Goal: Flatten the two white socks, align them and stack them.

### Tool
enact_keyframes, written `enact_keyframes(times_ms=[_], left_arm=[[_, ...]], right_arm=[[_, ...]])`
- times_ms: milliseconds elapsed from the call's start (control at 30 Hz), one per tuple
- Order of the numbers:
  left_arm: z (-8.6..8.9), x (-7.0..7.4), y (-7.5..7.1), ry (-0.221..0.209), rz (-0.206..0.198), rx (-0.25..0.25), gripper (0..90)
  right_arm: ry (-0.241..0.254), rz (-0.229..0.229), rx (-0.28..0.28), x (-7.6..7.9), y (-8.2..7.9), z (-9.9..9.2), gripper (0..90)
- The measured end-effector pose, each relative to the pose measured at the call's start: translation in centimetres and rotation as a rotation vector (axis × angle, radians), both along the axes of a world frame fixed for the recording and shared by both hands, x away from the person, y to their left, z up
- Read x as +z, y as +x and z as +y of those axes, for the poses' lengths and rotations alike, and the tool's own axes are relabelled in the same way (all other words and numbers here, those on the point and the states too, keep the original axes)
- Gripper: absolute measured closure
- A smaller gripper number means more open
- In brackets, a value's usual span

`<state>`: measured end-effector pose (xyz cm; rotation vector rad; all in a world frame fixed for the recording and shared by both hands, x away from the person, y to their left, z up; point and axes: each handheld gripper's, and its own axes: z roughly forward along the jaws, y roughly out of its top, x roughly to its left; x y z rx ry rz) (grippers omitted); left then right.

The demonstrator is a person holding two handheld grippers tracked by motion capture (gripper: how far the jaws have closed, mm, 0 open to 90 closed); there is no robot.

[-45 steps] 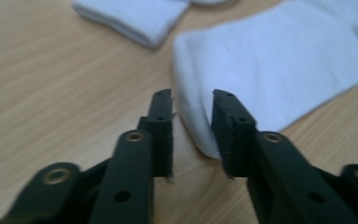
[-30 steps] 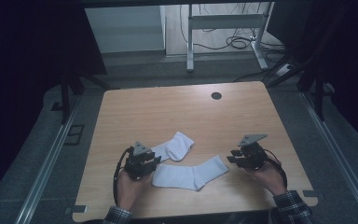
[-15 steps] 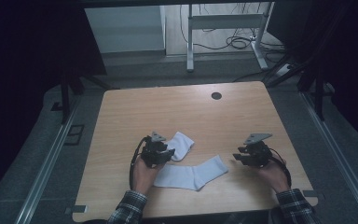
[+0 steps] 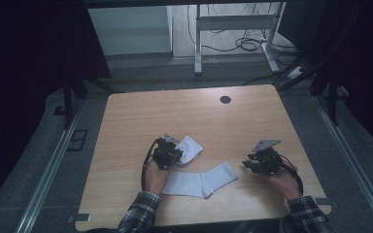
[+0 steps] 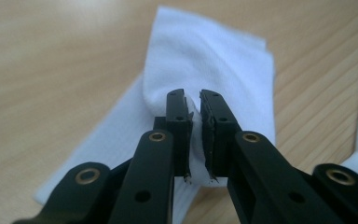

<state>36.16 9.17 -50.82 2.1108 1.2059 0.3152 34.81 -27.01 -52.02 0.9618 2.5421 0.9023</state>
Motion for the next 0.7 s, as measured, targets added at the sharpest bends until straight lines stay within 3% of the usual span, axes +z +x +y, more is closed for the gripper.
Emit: enact_keyframes(times_ms=[300, 700], left_arm=[[-1.3, 4.5, 2.3, -0.090, -0.043, -0.021, 83.0], [-6.5, 10.5, 4.7, -0.108, -0.131, -0.104, 83.1]], right_arm=[[-0.007, 0.003, 0.002, -0.1, 0.0, 0.1, 58.0], [-0.011, 0.009, -0.004, -0.2, 0.0, 0.0, 57.2]])
